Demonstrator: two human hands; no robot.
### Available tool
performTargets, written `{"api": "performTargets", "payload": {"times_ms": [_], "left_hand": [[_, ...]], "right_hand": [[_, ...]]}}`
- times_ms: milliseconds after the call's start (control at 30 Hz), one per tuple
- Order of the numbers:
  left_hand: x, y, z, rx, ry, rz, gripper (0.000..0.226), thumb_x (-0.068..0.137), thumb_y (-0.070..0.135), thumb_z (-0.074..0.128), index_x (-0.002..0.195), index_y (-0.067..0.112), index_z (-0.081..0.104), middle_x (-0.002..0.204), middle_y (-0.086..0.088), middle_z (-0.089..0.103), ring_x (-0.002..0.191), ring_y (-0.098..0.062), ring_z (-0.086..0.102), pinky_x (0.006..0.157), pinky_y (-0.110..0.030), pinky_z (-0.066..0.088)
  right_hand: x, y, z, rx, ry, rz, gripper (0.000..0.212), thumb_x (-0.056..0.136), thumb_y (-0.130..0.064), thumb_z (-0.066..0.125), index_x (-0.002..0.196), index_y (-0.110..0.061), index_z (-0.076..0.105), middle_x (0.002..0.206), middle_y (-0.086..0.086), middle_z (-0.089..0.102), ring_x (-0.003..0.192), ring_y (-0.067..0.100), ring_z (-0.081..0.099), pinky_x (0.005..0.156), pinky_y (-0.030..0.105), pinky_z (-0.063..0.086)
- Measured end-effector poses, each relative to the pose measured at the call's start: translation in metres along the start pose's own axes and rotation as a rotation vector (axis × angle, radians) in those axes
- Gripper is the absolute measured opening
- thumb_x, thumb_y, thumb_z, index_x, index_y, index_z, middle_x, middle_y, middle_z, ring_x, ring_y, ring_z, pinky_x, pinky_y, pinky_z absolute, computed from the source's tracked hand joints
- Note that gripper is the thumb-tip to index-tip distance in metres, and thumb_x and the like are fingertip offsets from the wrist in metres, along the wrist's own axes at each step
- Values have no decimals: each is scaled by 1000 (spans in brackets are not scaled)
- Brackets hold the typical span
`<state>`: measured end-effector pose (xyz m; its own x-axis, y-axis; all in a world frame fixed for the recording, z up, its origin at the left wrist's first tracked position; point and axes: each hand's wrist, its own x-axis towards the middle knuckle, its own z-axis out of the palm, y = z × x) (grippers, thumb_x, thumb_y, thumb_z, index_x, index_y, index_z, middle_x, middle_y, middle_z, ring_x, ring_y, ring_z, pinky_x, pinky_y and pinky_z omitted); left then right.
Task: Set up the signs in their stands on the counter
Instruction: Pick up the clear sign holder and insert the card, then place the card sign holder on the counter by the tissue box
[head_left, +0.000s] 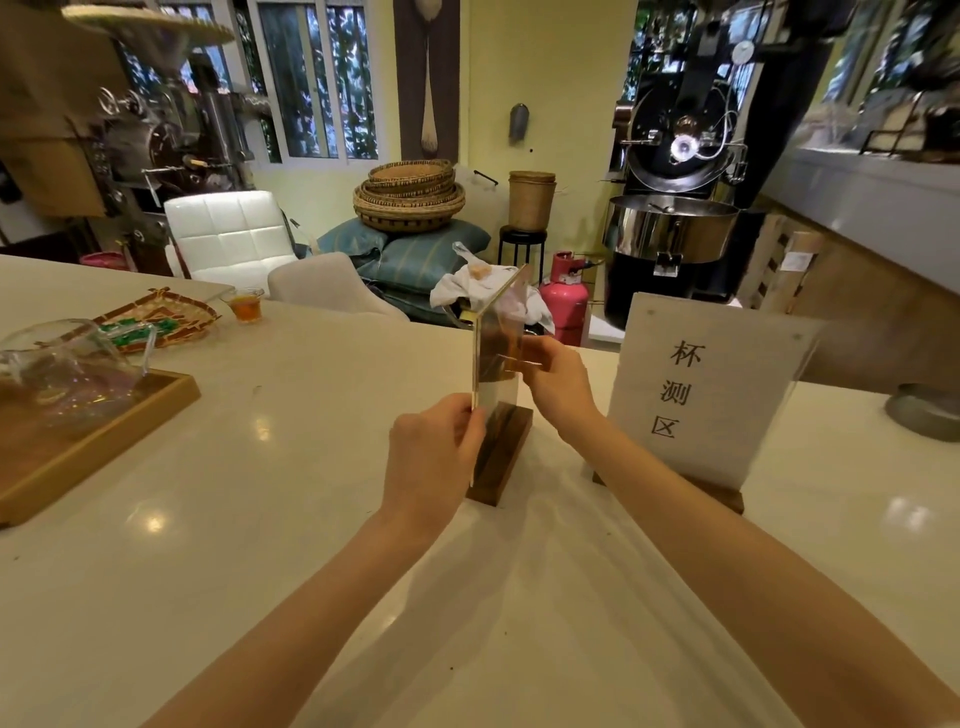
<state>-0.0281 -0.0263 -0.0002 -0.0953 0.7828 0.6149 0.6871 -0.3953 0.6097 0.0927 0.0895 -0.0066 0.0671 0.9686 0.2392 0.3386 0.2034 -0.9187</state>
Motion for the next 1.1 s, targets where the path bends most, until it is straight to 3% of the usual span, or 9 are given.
{"api": "performTargets", "payload": {"times_ms": [133,267,433,533,633,733,867,967,1100], "left_hand": [[0,-2,0,-5,7,18,17,84,15,57,90,3,67,77,-12,72,65,-19,65,57,-7,47],[-2,-2,0,-24,12,10,19,84,15,57,95,3,65,84,-13,73,72,-23,68,66,-11,45],[-6,-4,3,-126,-54,-134,44,80,17,62,121,11,49,119,-10,62,103,-23,61,80,-26,49],[-10,-8,7,-161,-179,-180,59,77,16,66,129,14,39,130,-8,54,112,-22,53,88,-30,46],[-15,-12,10,-178,-240,-179,54,78,15,65,127,15,41,126,-8,57,106,-19,54,87,-30,46],[-17,-14,12,-171,-266,-177,52,80,13,62,127,16,41,121,-8,60,104,-25,57,87,-36,48],[-12,-16,17,-115,-255,-164,47,82,11,59,126,13,41,122,-13,59,93,-23,55,82,-35,47],[-10,-16,19,-90,-238,-167,38,84,8,55,122,10,45,115,-15,62,83,-20,52,75,-37,47],[-9,-19,20,-90,-193,-156,36,83,4,53,119,11,52,99,-15,67,74,-24,56,67,-33,46]], "right_hand": [[-7,-2,-3,-47,-83,-21,47,83,13,40,125,-8,50,123,15,60,116,27,53,97,37,43],[-18,-5,-8,-69,-162,33,52,86,6,45,135,-11,36,138,14,47,126,27,44,98,34,40],[-49,-2,-31,-154,-241,-16,54,90,-13,48,139,-16,26,145,9,39,128,24,42,103,38,40],[-76,9,-61,-212,-348,-51,42,90,-19,51,131,-19,42,130,2,53,114,14,52,94,29,45],[-96,29,-102,-202,-381,64,17,87,-20,57,103,-18,65,100,0,68,92,12,66,87,28,53],[-110,40,-141,-119,-222,173,11,84,-17,61,84,-10,70,78,9,71,64,15,69,64,25,58],[-124,43,-177,-188,256,6,17,81,-21,65,72,-7,65,61,13,67,45,16,62,49,27,54],[-122,46,-183,-196,422,-34,24,78,-22,68,94,-10,54,74,5,64,64,18,63,57,30,53],[-110,57,-174,-169,288,19,45,77,-16,70,117,-12,49,105,4,61,94,20,60,83,34,50]]}}
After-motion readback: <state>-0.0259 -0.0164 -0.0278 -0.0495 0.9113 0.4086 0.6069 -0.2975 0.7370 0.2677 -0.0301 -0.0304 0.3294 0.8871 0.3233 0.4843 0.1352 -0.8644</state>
